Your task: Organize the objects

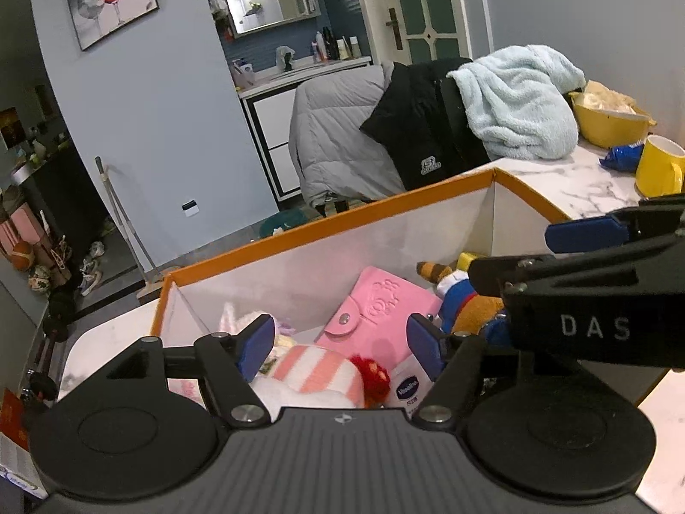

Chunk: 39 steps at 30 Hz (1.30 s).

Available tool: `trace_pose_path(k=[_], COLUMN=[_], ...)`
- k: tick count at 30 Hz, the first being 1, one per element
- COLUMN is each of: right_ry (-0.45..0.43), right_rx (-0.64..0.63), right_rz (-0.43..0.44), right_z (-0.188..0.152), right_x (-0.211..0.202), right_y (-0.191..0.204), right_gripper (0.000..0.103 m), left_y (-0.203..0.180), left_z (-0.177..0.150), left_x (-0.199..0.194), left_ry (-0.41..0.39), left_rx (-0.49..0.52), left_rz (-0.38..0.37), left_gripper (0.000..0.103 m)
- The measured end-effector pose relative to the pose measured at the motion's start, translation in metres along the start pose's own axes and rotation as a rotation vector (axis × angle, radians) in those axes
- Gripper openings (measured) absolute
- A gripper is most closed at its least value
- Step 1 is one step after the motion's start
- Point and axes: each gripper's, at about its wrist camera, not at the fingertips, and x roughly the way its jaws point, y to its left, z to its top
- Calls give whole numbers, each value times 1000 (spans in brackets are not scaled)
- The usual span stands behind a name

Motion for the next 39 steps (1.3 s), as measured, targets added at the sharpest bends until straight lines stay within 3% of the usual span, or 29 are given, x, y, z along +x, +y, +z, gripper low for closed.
trace_pose_path(k=[17,21,27,29,31,34,39], right_ry=[-100,-114,-149,-160,-167,-166,-164], right_rx=[-104,-129,-177,-155,-119,-74,-46], right_rz=[1,10,0,-3,8,39,61], right_z=[8,10,4,-3,-9,-20,-31], right_x=[-65,-89,-131,-145,-157,-172,-188], right_y=[43,57,81,84,83,82,81], right_gripper=[62,63,74,78,89,95,102], left_y=[22,32,37,38,39,35,35], left_z=[2,-4,-13,-18,-25,-32,-41], left_x=[-60,-82,-105,-111,-118,-130,-143], left_ry=[-34,-51,-75,-77,-86,-113,-123], left_rx=[-16,-73,-94,-130,-184,-216,-267], left_rz=[18,-13,-44,-67,-100,-133,-153], left_gripper=[80,80,82,82,83,91,93])
